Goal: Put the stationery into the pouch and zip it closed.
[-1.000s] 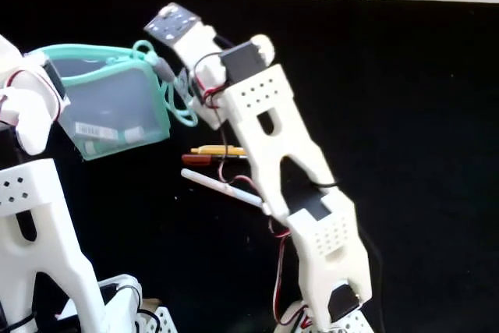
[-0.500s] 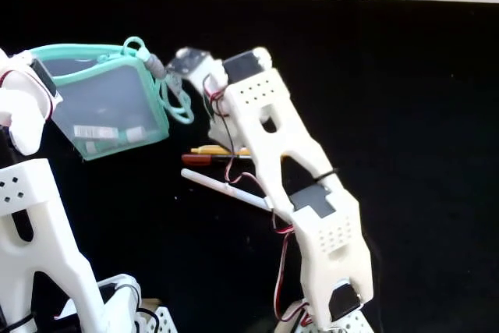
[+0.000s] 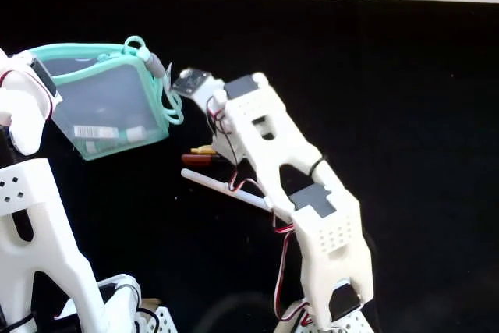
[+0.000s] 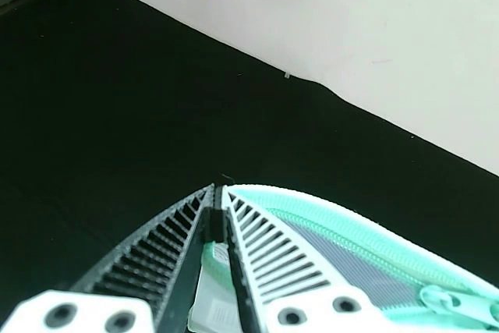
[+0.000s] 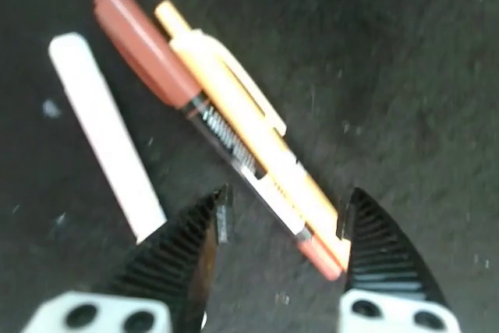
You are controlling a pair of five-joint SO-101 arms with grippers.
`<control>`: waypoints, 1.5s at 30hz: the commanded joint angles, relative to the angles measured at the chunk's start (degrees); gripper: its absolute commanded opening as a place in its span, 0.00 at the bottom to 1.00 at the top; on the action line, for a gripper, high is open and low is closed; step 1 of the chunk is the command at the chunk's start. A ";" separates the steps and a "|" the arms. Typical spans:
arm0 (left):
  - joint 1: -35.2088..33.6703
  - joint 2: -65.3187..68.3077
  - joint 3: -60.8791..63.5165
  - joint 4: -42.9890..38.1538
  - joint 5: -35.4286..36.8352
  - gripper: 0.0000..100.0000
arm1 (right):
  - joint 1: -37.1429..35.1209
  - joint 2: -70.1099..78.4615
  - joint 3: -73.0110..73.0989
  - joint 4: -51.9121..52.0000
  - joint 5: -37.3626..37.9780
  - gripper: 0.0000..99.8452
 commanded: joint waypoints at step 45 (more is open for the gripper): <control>-0.40 3.21 3.91 0.18 0.53 0.01 | 13.23 5.85 -10.42 -3.82 4.40 0.01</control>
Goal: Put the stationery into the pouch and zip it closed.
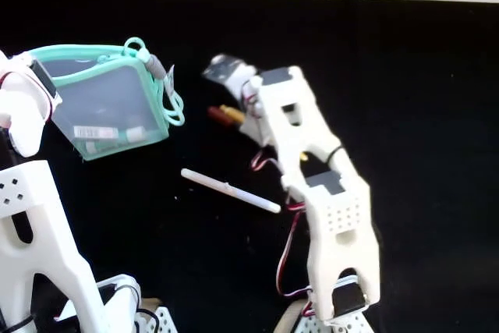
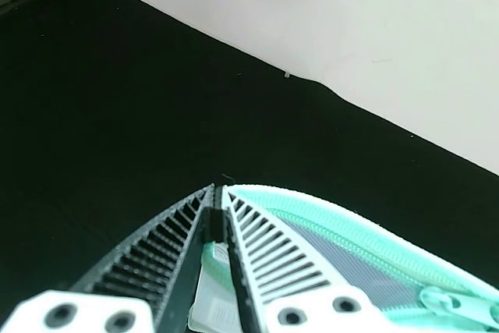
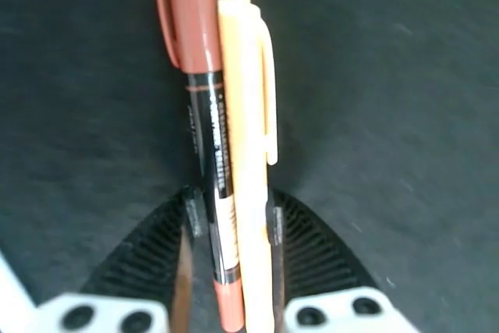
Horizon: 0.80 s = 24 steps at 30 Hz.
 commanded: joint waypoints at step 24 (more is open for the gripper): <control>-0.04 3.21 3.74 0.18 0.53 0.01 | -0.75 -0.92 -50.33 12.09 -33.58 0.01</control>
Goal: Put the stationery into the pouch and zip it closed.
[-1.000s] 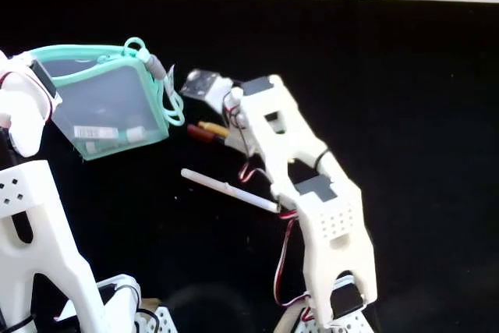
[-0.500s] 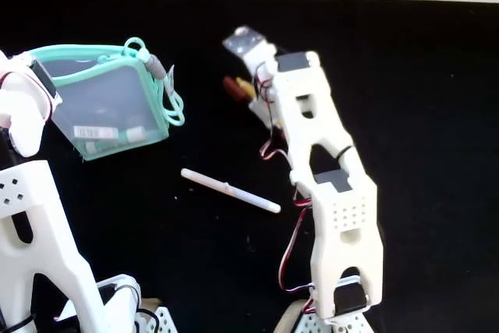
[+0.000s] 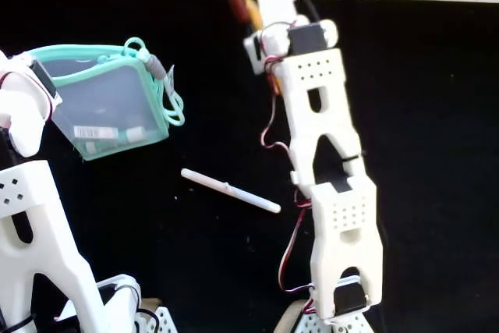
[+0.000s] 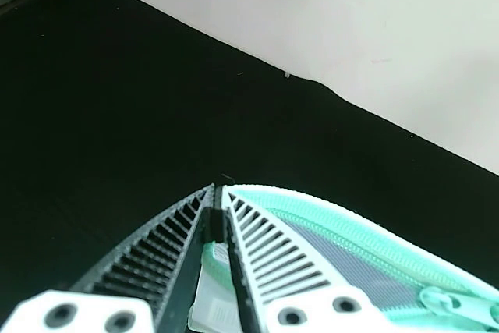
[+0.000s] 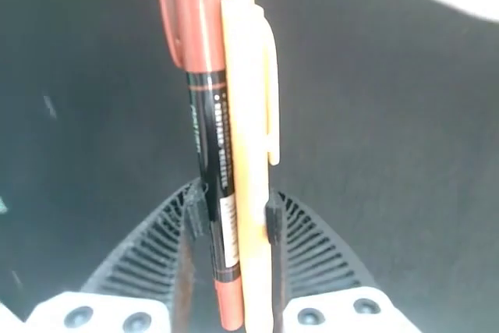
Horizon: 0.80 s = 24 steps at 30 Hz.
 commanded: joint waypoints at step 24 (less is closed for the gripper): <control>0.04 3.21 3.82 0.26 0.62 0.01 | -18.59 -0.57 -34.15 -3.82 -9.14 0.01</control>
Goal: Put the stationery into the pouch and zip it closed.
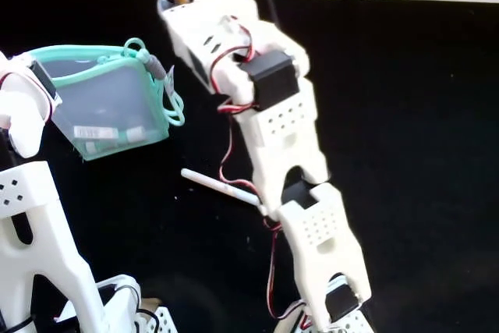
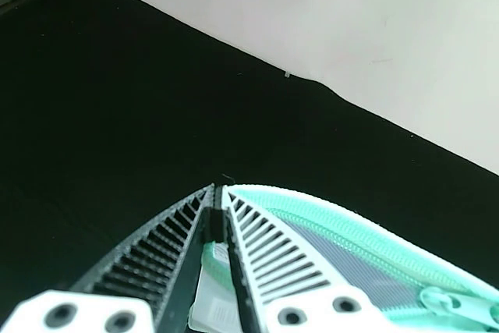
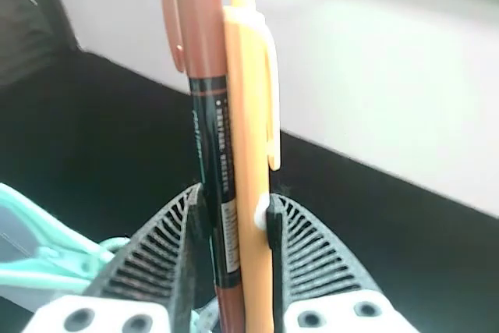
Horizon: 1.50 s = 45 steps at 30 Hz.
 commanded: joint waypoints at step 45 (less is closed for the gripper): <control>2.68 3.21 3.47 0.26 0.62 0.01 | -18.42 8.31 -4.53 -25.80 3.08 0.01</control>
